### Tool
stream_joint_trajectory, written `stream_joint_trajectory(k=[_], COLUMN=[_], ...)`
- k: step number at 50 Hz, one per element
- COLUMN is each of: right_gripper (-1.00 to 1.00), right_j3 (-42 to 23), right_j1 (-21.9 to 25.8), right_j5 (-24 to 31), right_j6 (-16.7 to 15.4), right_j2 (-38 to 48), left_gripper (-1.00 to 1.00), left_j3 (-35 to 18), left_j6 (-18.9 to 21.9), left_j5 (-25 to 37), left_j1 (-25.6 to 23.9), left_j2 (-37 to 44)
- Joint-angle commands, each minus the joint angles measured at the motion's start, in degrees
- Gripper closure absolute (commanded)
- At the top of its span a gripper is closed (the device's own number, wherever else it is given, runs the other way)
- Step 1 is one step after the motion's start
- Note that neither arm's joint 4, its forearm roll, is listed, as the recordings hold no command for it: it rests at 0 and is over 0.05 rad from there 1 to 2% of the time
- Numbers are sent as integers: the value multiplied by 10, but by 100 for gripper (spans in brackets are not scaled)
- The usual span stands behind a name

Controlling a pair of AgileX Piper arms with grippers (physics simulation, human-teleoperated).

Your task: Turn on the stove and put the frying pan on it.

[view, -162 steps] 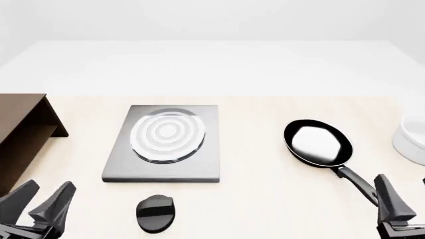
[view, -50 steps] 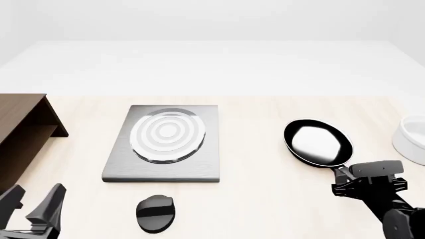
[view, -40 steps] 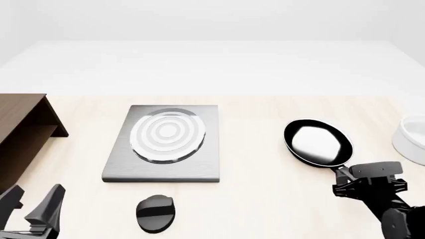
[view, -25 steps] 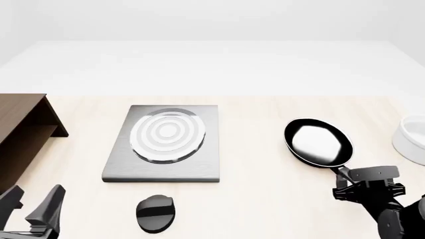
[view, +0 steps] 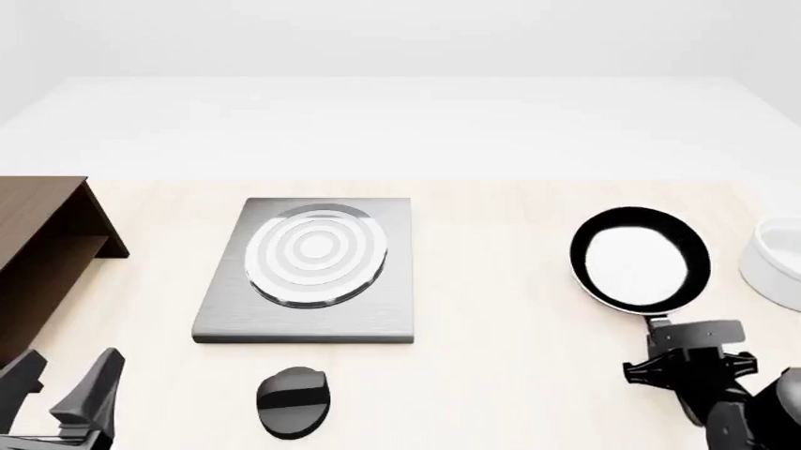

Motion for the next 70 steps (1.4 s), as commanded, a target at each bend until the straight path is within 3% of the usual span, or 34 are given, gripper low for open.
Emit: stream_joint_trajectory(k=[1,10,17,20,32,43,52,55,70], right_gripper=[100,100,100,100,100,100,100,100,100], right_j3=[6,7,-17,-45,-95,-200,-282,-320,-414], right_j1=[2,16,36,58,162,281,378,397,453], right_j5=[-17,28,150,234,365,435,456,471,487], right_j6=[2,10,30,49,79,110,145,164,168], right_j2=[-2,-70,-200,-280,-387,-357,-276,-251,-147], left_gripper=[-100,-100,-100,-100,-100,-100,-100,-100,-100], left_j3=[-1,-1,-1,-2,-2,-9,-8,-4,-14], left_j6=[1,1,1,1,4,3,-1,-1,-7], left_j5=[4,5,5,6,6,16,14,11,18], left_j1=[0,1,-1,-1,-2,-1,-3,-6,-10], left_j2=[-3,-3,-3,-3,-3,-4,-5,-5,-5])
